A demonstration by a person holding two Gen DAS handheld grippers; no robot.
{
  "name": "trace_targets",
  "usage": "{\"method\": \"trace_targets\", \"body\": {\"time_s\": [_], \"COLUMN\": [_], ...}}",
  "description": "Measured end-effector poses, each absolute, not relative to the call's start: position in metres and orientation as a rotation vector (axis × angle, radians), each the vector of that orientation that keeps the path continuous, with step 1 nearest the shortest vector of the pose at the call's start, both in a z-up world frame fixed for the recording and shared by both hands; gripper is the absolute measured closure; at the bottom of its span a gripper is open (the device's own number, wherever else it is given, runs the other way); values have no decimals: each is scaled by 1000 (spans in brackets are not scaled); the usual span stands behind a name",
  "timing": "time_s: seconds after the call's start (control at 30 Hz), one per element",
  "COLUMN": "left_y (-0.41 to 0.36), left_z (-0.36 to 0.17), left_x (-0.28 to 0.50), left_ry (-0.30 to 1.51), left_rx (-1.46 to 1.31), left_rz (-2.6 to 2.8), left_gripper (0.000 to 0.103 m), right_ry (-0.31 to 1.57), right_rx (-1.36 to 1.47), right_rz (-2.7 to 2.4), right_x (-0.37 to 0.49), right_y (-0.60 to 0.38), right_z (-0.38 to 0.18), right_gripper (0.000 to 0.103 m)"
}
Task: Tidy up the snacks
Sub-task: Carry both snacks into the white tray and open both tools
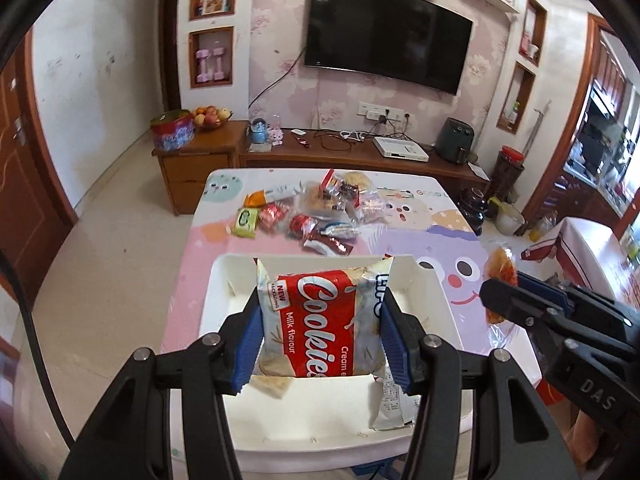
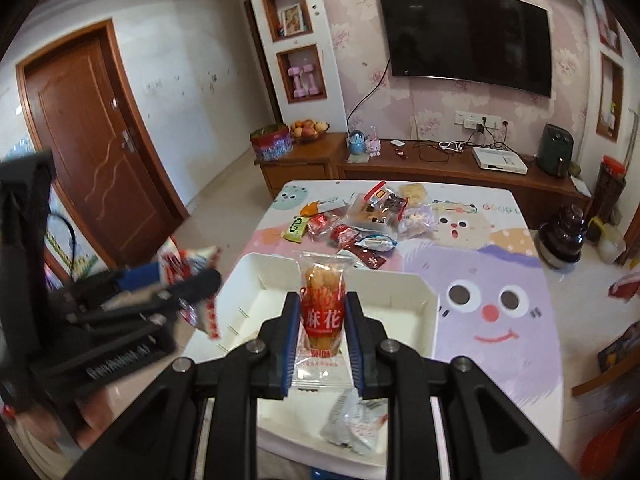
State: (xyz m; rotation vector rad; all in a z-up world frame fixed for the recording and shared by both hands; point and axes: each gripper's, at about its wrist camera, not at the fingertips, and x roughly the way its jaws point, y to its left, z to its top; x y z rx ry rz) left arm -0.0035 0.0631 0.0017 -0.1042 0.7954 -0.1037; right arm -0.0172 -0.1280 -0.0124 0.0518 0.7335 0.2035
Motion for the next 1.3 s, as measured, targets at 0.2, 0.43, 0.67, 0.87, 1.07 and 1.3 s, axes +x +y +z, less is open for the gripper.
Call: {"method": "trace_targets", "body": {"time_s": [0.2,0.43,0.67,0.87,1.07,1.3], "left_y": [55,46,38,40,41,40], "left_z": [-45,-88,-111,-116,-121,-126], "left_x": [-3,2,5,7,9,12], "left_ry": [831,906,984,1003,1026,1045], "left_rx": [-115,-99,-89,-95,-97,-83], "left_rz": [-30,11,-1,1,9,25], "left_gripper": [51,50,50,49,49,38], "right_ry": [731,882,937,951,961,965], "right_rx": [94,118,127,135,139,134], "right_rz": [164,145,133,127,119,102], "right_x": [-22,-3,2,5,8,9], "right_y": [-130,-131,-130,-133,-133,-135], "right_z": [-44,-94,-109,-115,-118,-121], "right_gripper": [81,81,80,80,80,80]}}
